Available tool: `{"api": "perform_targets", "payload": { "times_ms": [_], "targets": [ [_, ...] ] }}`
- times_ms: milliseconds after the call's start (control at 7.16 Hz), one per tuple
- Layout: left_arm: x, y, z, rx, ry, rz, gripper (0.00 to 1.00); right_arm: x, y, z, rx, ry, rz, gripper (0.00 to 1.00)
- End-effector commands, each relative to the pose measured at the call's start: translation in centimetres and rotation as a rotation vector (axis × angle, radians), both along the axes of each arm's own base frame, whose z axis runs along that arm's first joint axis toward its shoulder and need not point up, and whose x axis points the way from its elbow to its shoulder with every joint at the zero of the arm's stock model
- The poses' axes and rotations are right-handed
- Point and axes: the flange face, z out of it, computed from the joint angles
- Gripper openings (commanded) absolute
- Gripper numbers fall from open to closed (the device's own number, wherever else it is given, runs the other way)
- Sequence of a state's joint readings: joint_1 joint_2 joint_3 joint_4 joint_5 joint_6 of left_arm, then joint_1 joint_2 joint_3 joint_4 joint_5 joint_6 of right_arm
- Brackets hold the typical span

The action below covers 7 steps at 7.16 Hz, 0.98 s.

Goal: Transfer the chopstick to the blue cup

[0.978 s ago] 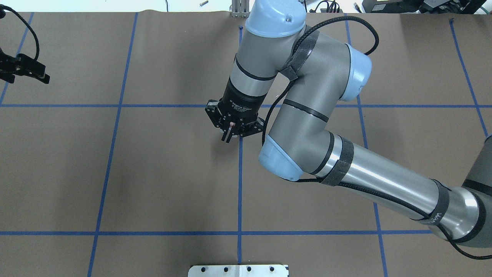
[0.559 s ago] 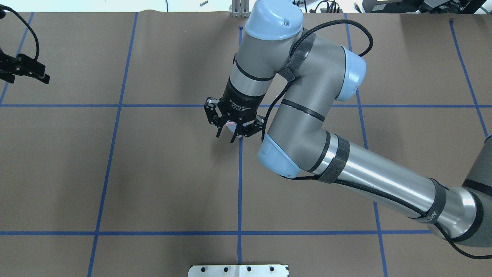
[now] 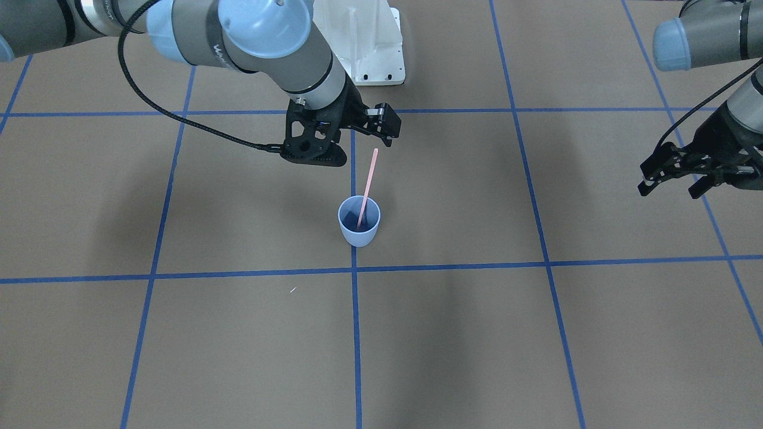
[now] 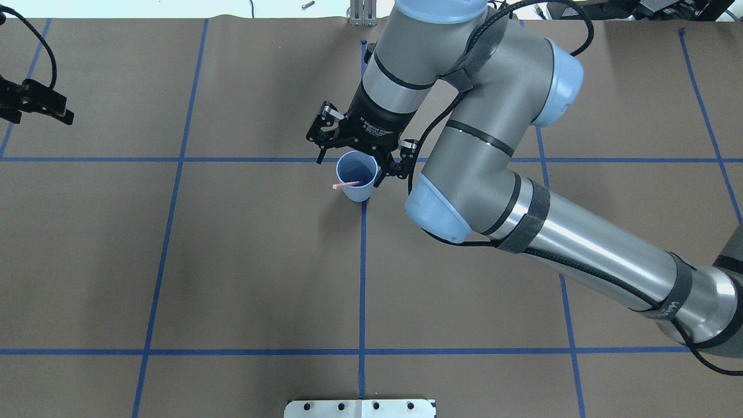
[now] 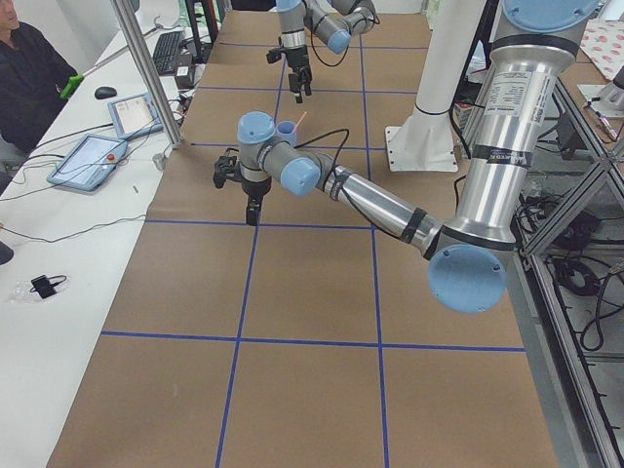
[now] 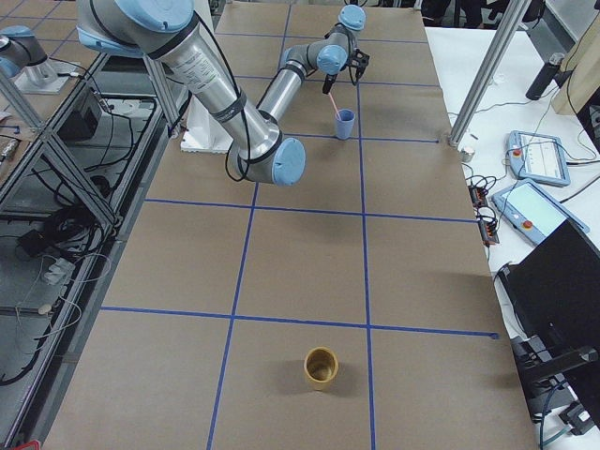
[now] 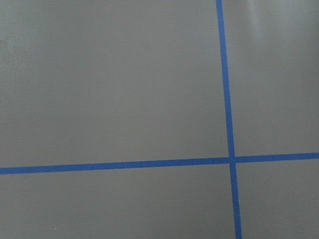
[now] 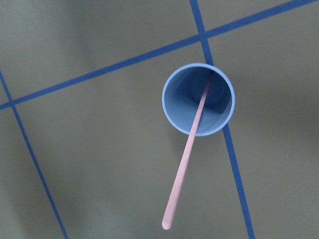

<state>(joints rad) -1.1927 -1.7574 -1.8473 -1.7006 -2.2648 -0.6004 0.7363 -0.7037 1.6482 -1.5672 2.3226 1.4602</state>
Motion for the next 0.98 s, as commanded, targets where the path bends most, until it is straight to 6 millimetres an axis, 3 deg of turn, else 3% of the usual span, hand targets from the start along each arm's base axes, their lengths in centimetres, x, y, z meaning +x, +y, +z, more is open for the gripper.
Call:
{"api": "perform_targets", "payload": {
  "times_ms": [0, 140, 419, 559, 698, 838],
  "targets": [
    [-1.4, -0.3, 0.0, 0.019, 0.013, 0.008, 0.98, 8.1, -4.4, 4.6, 0.141, 0.032, 0.081, 1.00],
    [-1.4, -0.6, 0.5, 0.012, 0.008, 0.008, 0.98, 13.1, -6.4, 10.2, 0.235, 0.078, 0.071, 1.00],
    [-1.3, -1.0, 1.9, -0.003, -0.008, 0.011, 0.98, 22.1, -10.6, 23.9, 0.358, 0.211, -0.009, 1.00],
    [-1.7, -1.3, 2.2, 0.030, -0.043, -0.017, 0.98, 25.6, -10.1, 29.4, 0.352, 0.256, -0.019, 1.00],
    [-2.5, 0.1, 4.7, 0.068, -0.061, -0.026, 0.98, 29.8, -10.2, 33.6, 0.294, 0.293, 0.024, 1.00],
    [-5.1, 1.1, 8.5, 0.127, -0.086, 0.002, 0.98, 35.6, -11.2, 38.8, 0.265, 0.326, 0.055, 1.00]
  ]
}}
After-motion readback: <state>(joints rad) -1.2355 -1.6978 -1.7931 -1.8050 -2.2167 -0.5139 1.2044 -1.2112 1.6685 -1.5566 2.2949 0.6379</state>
